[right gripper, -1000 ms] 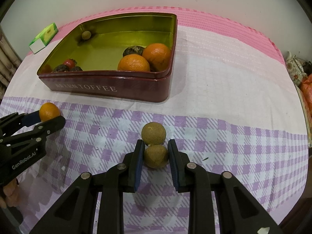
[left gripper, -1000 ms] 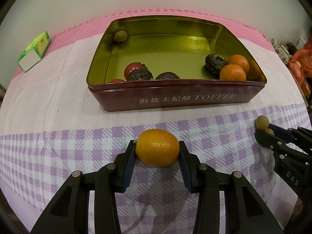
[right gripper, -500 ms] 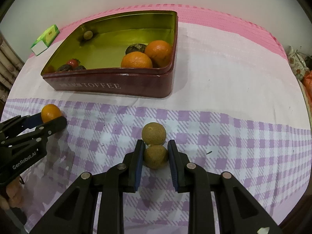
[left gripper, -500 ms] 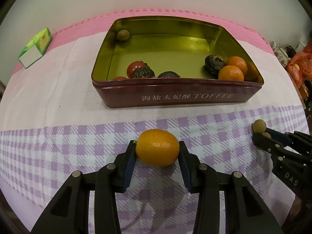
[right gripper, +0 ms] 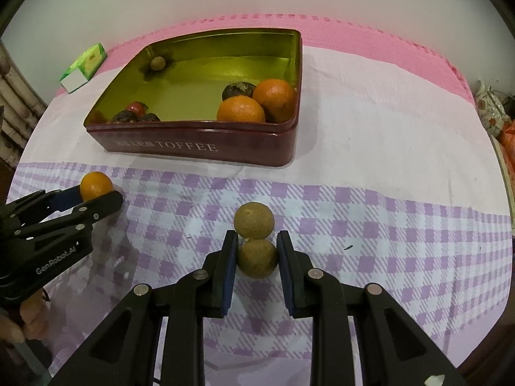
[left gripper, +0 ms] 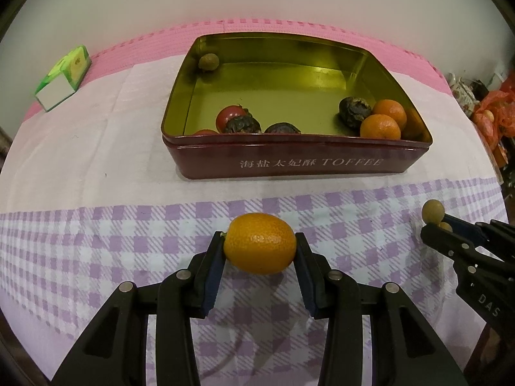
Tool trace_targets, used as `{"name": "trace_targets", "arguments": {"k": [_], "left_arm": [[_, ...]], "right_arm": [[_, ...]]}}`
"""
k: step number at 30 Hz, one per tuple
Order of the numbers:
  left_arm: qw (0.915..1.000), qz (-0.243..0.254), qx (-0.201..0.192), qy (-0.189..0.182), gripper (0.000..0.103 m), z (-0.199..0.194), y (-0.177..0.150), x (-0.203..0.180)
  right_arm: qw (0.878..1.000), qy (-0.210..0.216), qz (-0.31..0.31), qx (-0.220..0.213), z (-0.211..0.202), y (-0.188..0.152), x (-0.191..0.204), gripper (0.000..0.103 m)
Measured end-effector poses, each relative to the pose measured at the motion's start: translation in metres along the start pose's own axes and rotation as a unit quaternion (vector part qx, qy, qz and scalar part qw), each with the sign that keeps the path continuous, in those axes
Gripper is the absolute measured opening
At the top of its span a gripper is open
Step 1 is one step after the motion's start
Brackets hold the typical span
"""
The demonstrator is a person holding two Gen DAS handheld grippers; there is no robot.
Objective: Organize fruits
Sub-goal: 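Lift the mandarin with the left gripper while the right lifts the green fruits toward the tin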
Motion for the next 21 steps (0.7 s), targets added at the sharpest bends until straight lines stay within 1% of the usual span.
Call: {"name": "trace_targets", "arguments": {"k": [9,15,21], "left_arm": [[0.9999,-0.009,-0.010,-0.001,0.043,-0.015,0.006,0.004],[0.9994,-0.018,-0.030,-0.001,0.043,-0.033,0.025,0.014],[0.9991,-0.007,-0.043,0.002,0.043,-0.041,0.044,0.016]], "right_arm": [[1.000,0.008,-0.007,-0.012,-0.013,0.008,0.007,0.023],[1.000,0.012,-0.013,-0.025,-0.025,0.023,0.008,0.023],[0.999,0.020,-0.019,-0.037,-0.030,0.041,0.015,0.023]]}}
Point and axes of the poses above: each gripper's, at about its wrist camera, not at the fingertips, and z roughly the way its jaws point, x to its left, y to its top, the point moved 9 cm from there along z, roughly the way its jaws point, and after that the axes turned 2 degrees about -x, right-handed, at the moved point
